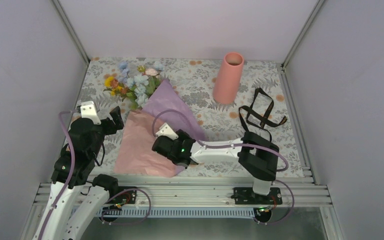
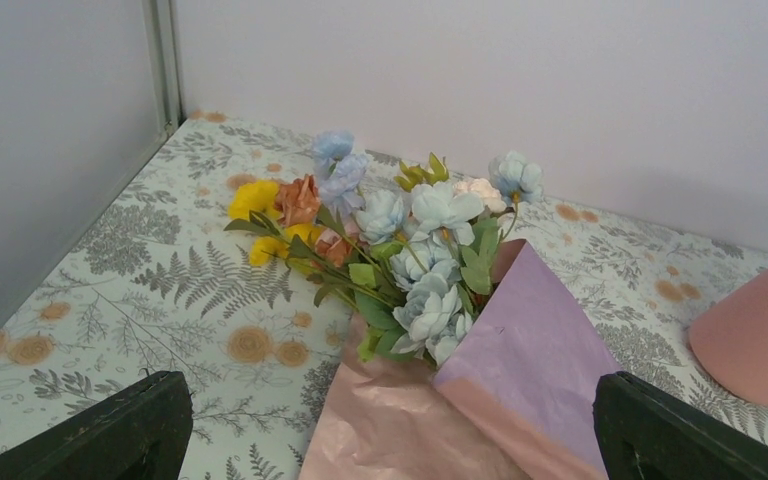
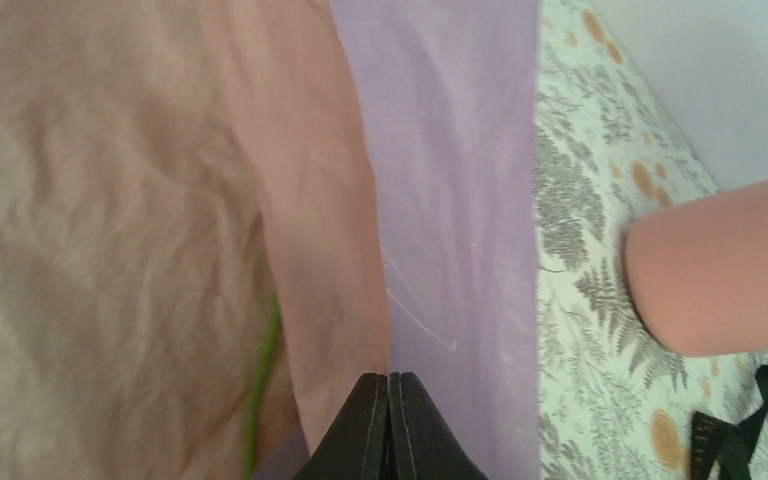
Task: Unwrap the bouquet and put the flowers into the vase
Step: Unfold the wrapping paper at the center of the board.
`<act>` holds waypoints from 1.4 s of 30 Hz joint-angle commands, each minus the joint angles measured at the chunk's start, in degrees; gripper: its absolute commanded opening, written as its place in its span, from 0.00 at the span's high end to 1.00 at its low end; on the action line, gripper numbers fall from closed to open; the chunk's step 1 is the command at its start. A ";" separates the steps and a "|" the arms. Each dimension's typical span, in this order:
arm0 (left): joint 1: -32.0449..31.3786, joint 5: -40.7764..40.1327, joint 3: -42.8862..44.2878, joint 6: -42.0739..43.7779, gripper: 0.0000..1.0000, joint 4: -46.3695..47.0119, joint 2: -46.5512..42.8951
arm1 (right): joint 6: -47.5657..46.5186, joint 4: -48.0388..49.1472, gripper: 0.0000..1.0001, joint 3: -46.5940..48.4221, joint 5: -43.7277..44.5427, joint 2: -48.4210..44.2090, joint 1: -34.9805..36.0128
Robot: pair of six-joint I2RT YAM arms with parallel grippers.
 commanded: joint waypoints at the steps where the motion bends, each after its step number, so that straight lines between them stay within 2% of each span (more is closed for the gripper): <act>1: 0.16 0.15 -0.57 0.72 0.00 1.45 -0.38 | 2.81 0.06 0.96 -0.49 3.78 -4.78 -2.76; 7: 0.16 0.69 -0.42 -0.01 0.00 1.23 -0.41 | 3.20 -0.67 0.96 -2.12 3.42 -8.29 -7.16; 14: 0.15 9.77 1.86 -2.55 0.00 0.14 4.55 | -1.41 7.14 0.96 -6.61 -1.22 -13.23 -15.45; 18: 0.13 15.48 -1.10 -5.16 0.00 3.37 6.55 | -3.70 11.11 0.96 -7.26 -3.25 -12.86 -19.95; 32: 0.11 22.81 -3.98 -8.39 0.03 7.23 12.88 | -4.40 14.72 0.96 -7.52 -7.59 -10.40 -29.60; 37: 0.09 24.61 -6.55 -9.68 0.04 8.81 13.80 | -3.60 14.17 0.96 -6.61 -8.47 -7.03 -31.73; 42: -0.04 26.49 -7.88 -10.35 0.05 9.31 14.36 | 3.08 7.42 0.95 -4.80 -6.03 -5.97 -32.48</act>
